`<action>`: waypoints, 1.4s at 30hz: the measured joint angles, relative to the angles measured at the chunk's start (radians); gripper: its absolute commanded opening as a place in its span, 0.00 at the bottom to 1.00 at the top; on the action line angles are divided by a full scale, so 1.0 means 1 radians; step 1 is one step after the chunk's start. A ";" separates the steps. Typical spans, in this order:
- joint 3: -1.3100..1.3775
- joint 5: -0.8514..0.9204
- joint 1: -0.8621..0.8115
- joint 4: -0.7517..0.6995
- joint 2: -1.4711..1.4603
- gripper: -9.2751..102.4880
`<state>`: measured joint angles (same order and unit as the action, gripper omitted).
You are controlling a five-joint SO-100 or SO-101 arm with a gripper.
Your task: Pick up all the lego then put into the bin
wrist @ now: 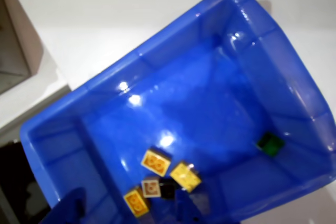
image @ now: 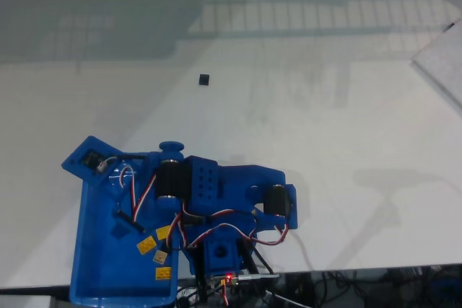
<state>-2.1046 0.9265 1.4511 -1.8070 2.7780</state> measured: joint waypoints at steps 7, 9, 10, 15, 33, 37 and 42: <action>-0.009 0.173 -0.354 0.129 -0.048 0.30; -0.060 0.259 -0.531 0.255 -0.049 0.30; -0.095 0.304 -0.621 0.330 -0.063 0.30; -0.321 0.463 -1.034 0.792 -0.124 0.30; -0.588 0.531 -1.433 1.726 -0.584 0.30; -0.588 0.531 -1.463 1.770 -0.661 0.30; -0.588 0.548 -1.503 1.852 -0.772 0.30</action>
<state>-2.6921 1.4742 -0.0522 0.0445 2.0064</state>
